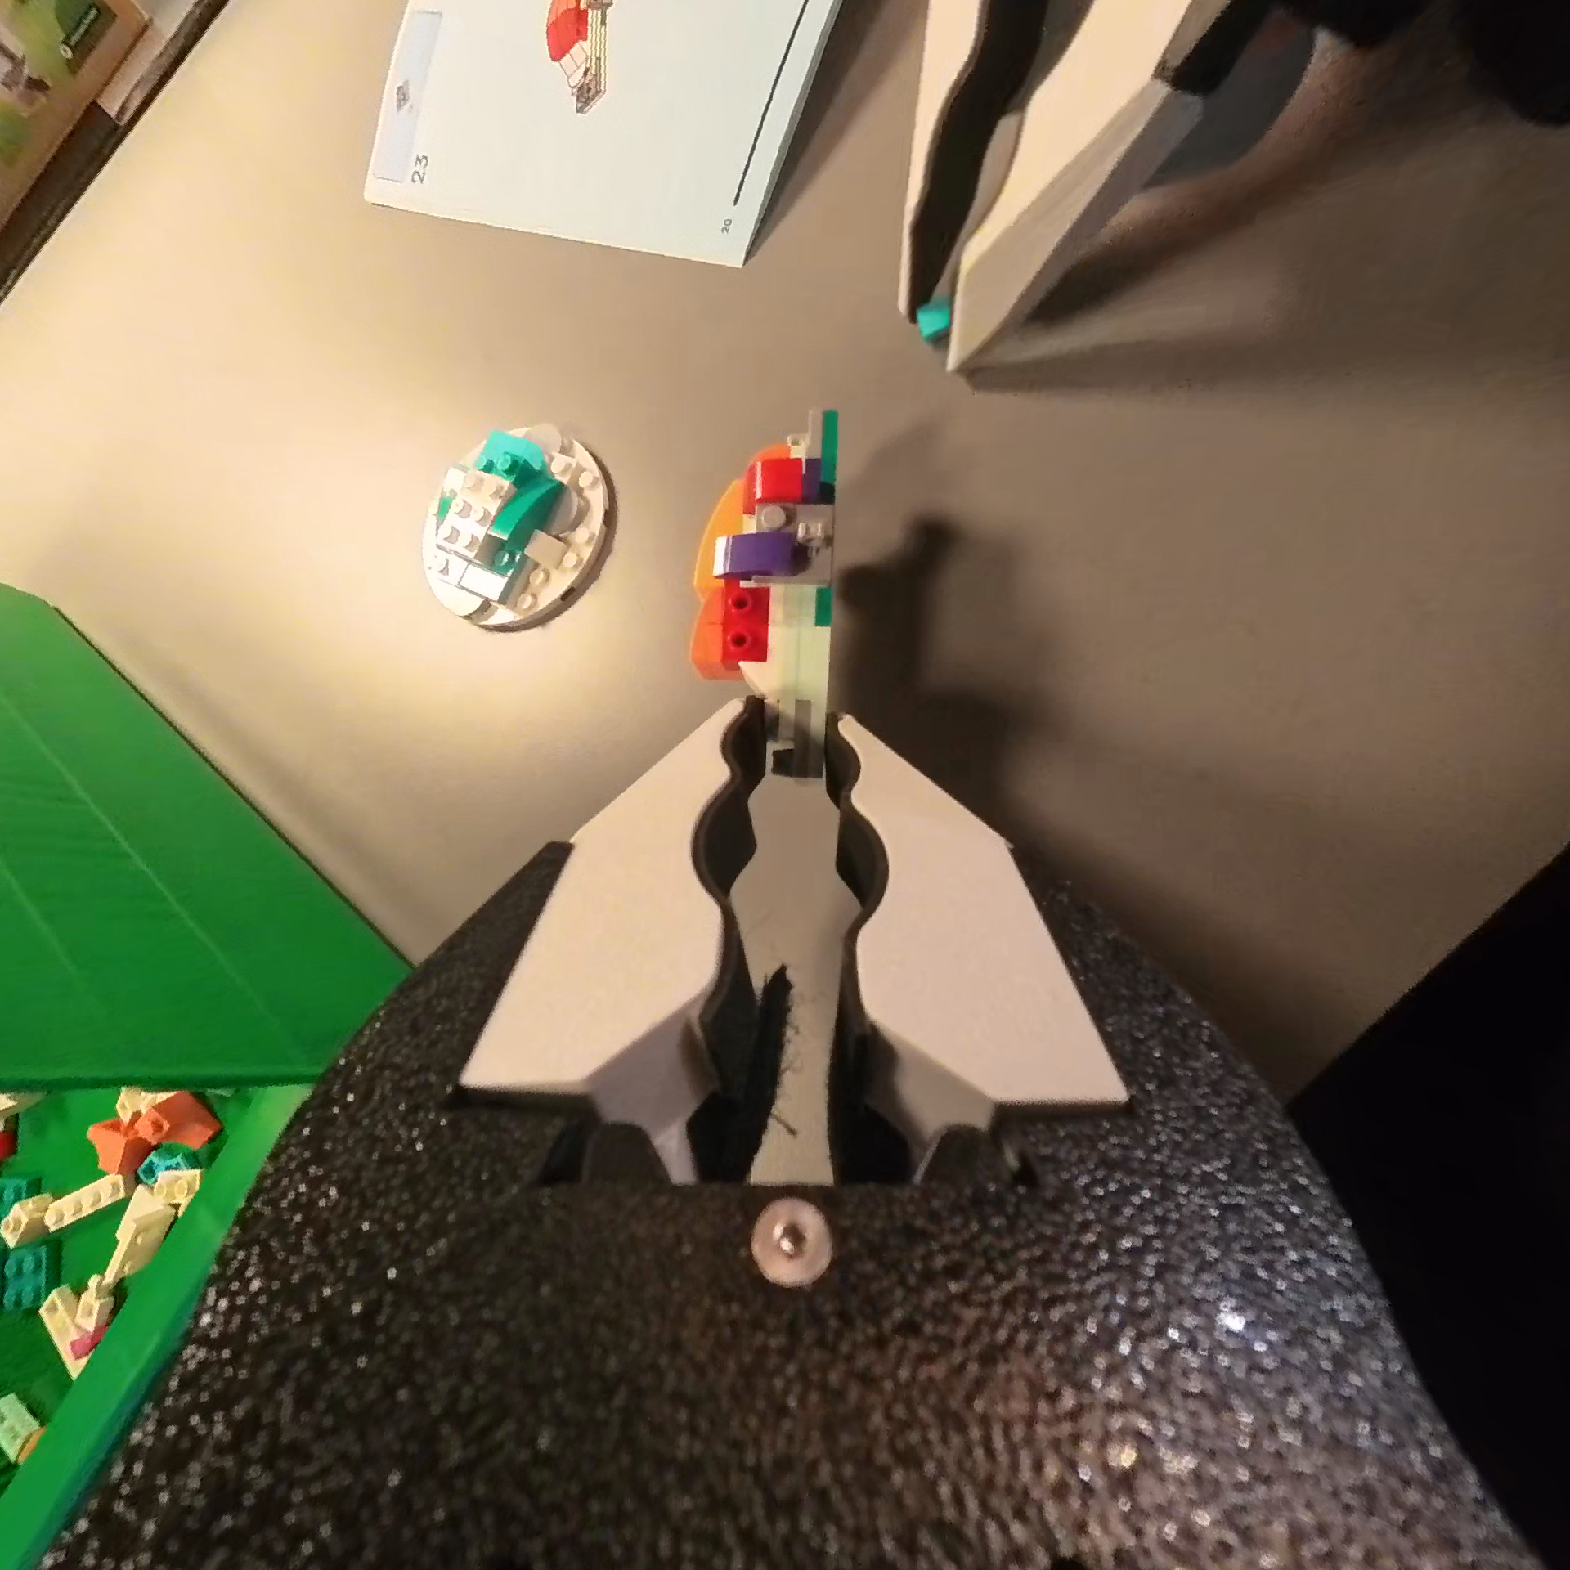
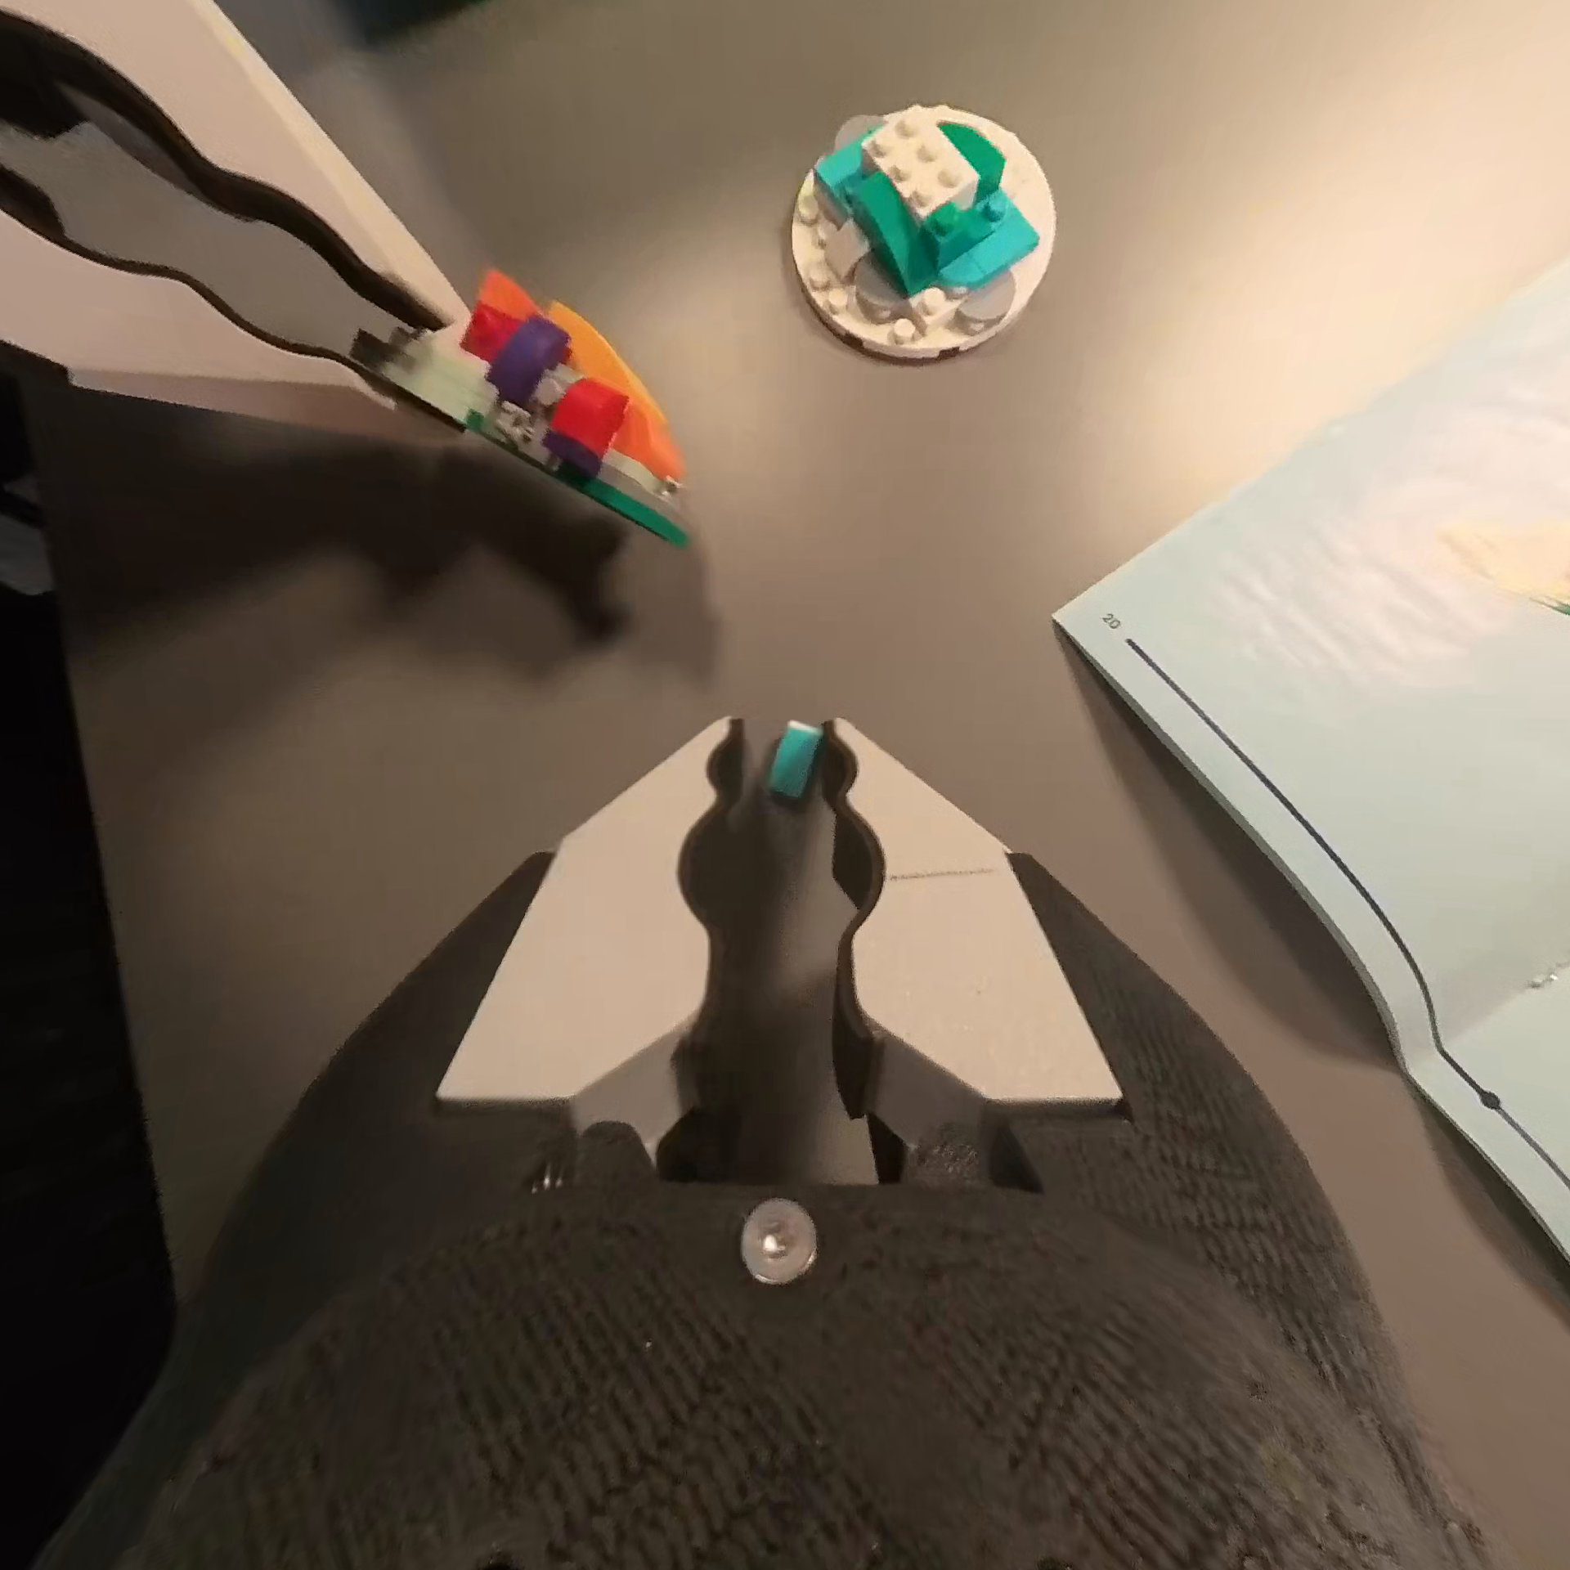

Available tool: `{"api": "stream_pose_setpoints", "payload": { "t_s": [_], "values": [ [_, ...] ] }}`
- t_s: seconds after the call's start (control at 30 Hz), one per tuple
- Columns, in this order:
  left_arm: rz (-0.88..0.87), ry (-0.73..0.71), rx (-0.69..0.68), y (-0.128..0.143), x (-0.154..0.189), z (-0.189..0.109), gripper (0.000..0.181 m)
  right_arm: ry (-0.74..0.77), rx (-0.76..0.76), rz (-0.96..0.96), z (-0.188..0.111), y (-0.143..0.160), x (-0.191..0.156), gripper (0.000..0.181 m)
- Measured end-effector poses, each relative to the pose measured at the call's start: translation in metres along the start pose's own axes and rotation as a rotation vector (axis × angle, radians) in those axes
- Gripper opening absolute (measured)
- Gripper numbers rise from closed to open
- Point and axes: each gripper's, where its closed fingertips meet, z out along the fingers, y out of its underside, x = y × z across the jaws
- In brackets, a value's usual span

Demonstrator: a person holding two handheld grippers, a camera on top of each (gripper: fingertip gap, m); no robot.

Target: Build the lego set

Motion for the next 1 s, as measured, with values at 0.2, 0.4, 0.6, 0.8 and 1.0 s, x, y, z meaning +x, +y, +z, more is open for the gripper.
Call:
{"api": "stream_pose_setpoints", "payload": {
  "t_s": [0.2,0.4,0.6,0.8,1.0],
  "values": [
    [0.007,0.005,-0.001,-0.001,0.000,0.000,0.011,-0.026,-0.009,-0.126,-0.005,0.002,-0.014,0.048],
    [0.056,0.036,0.000,-0.005,0.009,0.002,0.011,0.017,0.125,-0.353,-0.012,-0.024,-0.032,0.049],
    [0.148,0.074,0.007,-0.012,0.024,0.003,0.011,0.036,0.144,-0.580,-0.007,-0.034,-0.047,0.043],
    [0.146,0.093,0.086,-0.026,0.029,-0.011,0.011,0.047,0.143,-0.680,-0.005,-0.028,-0.045,0.023],
    [0.102,0.139,0.219,-0.042,0.030,-0.027,0.011,-0.071,0.286,-0.587,-0.015,-0.034,-0.050,0.023]
  ]
}}
